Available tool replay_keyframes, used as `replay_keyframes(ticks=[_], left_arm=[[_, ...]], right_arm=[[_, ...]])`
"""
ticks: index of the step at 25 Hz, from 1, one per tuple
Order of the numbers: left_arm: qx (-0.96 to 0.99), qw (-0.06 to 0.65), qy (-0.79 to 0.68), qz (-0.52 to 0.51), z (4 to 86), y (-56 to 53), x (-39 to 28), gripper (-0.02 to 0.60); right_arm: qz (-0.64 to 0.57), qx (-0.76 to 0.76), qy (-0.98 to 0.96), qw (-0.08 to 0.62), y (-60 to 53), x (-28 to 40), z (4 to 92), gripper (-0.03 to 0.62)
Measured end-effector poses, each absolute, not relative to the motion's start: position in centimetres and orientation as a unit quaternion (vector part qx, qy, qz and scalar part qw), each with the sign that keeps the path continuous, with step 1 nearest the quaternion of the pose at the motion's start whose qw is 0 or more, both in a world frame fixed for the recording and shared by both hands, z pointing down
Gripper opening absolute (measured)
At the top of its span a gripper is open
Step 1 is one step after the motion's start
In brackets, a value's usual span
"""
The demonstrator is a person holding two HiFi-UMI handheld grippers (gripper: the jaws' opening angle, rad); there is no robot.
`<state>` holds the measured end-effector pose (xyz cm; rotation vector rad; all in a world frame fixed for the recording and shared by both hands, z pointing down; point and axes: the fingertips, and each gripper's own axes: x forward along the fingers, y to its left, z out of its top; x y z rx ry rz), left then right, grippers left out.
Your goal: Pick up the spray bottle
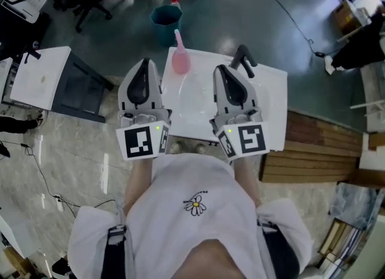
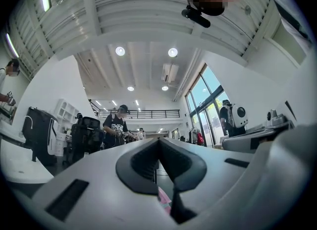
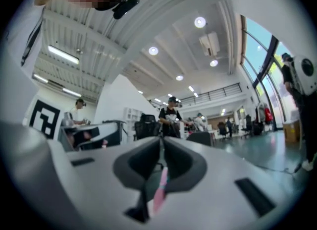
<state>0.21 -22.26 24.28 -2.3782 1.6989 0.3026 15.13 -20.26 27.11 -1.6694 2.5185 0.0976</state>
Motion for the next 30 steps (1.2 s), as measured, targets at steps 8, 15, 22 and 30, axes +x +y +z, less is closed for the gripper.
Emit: replay_keyframes(ticks=[8, 15, 22, 30], left_arm=[[-0.804, 0.086, 0.583, 0.083, 25.6, -23.3, -1.1, 0.018], [-0.799, 0.076, 0.592, 0.071, 27.3, -23.9, -3.2, 0.018], [-0.795, 0.062, 0.601, 0.050, 29.3, -24.4, -4.7, 0.020], [-0.786, 0.050, 0.615, 0.033, 30.9, -25.5, -6.3, 0.019]], right_arm=[[0.012, -0.514, 0.857, 0.008, -25.3, 11.7, 29.0, 0.155], [-0.034, -0.494, 0.868, -0.049, -30.4, 8.6, 34.4, 0.247], [-0.069, -0.499, 0.859, -0.084, -34.7, 7.1, 39.9, 0.259], [-0.043, -0.511, 0.846, -0.147, -37.7, 6.1, 45.1, 0.262]])
